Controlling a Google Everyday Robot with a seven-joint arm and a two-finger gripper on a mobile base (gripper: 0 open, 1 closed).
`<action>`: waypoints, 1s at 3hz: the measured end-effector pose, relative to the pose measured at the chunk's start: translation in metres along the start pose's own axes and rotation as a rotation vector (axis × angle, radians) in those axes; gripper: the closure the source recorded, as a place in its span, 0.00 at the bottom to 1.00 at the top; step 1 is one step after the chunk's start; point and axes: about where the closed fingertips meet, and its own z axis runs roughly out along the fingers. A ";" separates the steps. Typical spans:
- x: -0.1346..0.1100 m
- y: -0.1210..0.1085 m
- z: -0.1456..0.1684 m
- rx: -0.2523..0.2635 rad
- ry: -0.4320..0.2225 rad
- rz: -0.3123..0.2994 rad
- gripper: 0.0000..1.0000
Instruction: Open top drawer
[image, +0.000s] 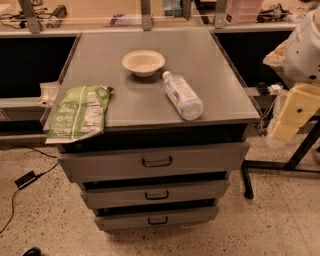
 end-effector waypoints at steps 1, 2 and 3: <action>0.000 0.000 0.000 0.000 0.000 0.000 0.00; 0.002 0.019 0.024 -0.018 -0.014 -0.057 0.00; 0.009 0.068 0.075 -0.096 -0.076 -0.142 0.00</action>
Offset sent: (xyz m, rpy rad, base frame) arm -0.0394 0.0213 -0.1015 -0.0015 0.0362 0.2149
